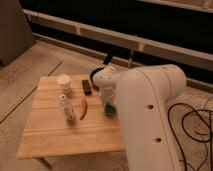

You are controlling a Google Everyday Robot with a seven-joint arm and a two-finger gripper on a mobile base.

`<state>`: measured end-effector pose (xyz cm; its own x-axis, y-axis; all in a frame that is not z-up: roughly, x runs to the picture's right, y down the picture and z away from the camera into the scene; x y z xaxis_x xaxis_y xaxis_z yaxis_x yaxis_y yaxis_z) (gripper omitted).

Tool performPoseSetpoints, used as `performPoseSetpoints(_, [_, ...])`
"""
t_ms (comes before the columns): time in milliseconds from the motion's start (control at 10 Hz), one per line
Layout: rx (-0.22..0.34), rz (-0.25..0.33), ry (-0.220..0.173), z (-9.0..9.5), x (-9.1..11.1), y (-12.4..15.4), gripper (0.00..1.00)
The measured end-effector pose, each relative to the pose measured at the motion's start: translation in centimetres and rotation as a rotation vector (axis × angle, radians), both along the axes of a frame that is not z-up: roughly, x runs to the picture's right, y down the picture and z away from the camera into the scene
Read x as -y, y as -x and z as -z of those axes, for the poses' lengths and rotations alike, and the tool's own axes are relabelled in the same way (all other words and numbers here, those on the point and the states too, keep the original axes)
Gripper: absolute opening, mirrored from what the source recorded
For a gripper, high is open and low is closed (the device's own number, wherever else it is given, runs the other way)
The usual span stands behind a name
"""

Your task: Wipe the white sponge on the table

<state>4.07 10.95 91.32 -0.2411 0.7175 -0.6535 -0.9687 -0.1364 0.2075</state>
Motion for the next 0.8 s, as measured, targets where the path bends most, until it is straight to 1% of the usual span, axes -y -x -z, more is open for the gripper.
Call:
performPoseSetpoints(200, [-0.029, -0.037, 0.015, -1.4, 0.6, -0.6, 0.11])
performPoseSetpoints(300, [-0.031, -0.041, 0.018, -2.0, 0.9, -0.4, 0.11])
performPoseSetpoints(400, [-0.030, -0.043, 0.024, -3.1, 1.5, 0.0, 0.11])
performPoseSetpoints(800, [-0.019, -0.041, 0.007, -5.9, 3.8, 1.2, 0.11])
